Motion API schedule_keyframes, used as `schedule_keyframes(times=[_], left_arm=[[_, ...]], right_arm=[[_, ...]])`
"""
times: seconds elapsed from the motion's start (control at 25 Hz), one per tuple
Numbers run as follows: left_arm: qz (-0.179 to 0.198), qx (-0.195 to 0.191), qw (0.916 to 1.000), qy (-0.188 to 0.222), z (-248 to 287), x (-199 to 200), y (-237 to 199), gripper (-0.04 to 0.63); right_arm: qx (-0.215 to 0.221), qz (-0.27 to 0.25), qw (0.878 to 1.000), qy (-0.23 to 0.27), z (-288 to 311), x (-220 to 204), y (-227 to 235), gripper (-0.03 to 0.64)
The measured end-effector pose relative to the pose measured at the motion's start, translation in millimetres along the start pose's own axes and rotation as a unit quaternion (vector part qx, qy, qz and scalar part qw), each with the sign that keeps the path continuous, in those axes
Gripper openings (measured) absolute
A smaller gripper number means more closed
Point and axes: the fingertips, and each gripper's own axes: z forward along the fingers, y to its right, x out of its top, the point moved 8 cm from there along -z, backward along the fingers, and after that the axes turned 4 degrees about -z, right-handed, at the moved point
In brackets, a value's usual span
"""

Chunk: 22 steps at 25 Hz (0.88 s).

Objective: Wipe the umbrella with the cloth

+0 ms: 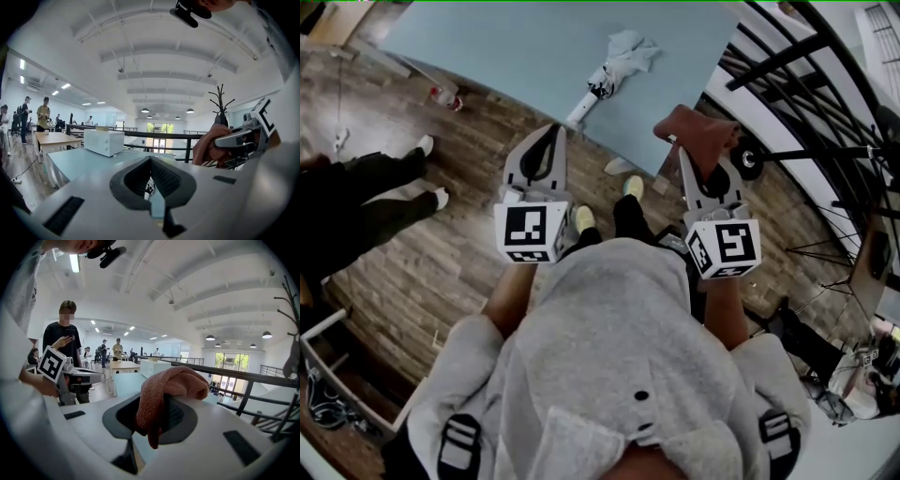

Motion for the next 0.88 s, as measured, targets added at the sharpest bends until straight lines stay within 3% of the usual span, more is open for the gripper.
schedule_keyframes(times=[0.4, 0.72, 0.88], left_arm=[[0.003, 0.031, 0.9995, -0.006, 17.5, -1.1, 5.3, 0.012], [0.002, 0.051, 0.9982, -0.031, 61.1, -2.4, 17.6, 0.012], [0.011, 0.073, 0.9966, -0.035, 90.0, 1.2, 23.0, 0.014]], right_arm=[[0.032, 0.022, 0.999, 0.016, 24.4, 4.2, 38.0, 0.078], [0.086, 0.023, 0.996, 0.01, 63.1, 0.2, 84.4, 0.078], [0.092, 0.013, 0.995, 0.018, 85.7, 1.8, 116.1, 0.078]])
